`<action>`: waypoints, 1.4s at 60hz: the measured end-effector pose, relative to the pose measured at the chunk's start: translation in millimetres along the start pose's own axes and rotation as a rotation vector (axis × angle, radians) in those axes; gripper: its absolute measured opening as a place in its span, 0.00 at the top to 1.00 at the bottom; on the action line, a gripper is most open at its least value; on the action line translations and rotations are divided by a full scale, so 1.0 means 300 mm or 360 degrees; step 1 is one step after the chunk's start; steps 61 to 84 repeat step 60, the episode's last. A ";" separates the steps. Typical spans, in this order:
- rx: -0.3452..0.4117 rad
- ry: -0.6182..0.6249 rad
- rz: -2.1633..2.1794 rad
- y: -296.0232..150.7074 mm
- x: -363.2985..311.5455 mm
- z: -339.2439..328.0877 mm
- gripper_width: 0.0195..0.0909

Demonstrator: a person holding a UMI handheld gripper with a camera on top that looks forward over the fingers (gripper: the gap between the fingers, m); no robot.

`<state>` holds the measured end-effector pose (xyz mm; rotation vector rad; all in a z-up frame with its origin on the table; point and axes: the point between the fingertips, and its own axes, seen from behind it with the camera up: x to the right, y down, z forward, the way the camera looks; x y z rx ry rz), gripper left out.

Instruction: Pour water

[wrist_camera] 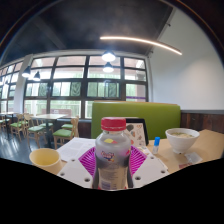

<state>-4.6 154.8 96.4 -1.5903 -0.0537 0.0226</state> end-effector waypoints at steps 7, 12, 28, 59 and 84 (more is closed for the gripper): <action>-0.0012 0.0019 0.0017 -0.009 -0.013 -0.010 0.64; -0.0072 0.0005 0.0012 0.006 -0.003 0.006 0.50; -0.0206 -0.0004 -0.0107 0.003 0.023 -0.206 0.10; -0.0144 -0.0235 0.0075 -0.113 0.002 -0.772 0.10; -0.0146 -0.0237 0.0082 -0.112 0.005 -0.775 0.11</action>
